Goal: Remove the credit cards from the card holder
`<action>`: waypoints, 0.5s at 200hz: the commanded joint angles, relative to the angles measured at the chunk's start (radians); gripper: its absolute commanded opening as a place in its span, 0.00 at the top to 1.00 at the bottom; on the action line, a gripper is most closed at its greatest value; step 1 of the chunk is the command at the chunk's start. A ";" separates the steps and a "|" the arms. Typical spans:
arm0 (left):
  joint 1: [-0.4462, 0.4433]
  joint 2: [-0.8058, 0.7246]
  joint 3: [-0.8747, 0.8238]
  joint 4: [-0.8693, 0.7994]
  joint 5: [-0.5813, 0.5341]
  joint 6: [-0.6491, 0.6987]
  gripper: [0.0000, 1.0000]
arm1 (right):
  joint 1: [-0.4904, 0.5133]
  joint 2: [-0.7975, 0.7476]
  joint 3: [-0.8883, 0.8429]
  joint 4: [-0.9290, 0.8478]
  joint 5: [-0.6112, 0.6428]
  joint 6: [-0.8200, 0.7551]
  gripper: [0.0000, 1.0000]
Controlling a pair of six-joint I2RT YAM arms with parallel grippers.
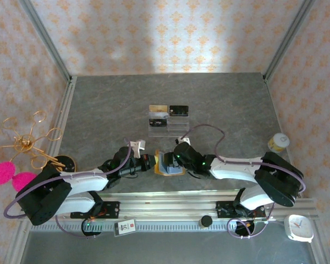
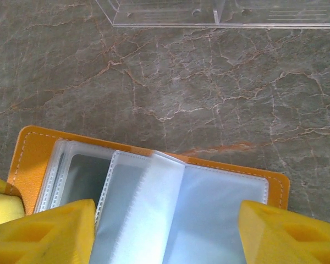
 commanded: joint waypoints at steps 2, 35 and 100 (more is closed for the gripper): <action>0.014 0.017 -0.018 0.049 0.000 -0.004 1.00 | -0.001 0.004 0.000 -0.052 0.032 -0.012 0.32; 0.020 0.013 -0.022 0.033 -0.008 -0.001 1.00 | -0.005 0.022 0.026 -0.095 0.077 -0.003 0.32; 0.025 0.029 -0.018 0.039 0.002 0.006 1.00 | -0.007 0.020 0.032 -0.101 0.041 -0.020 0.32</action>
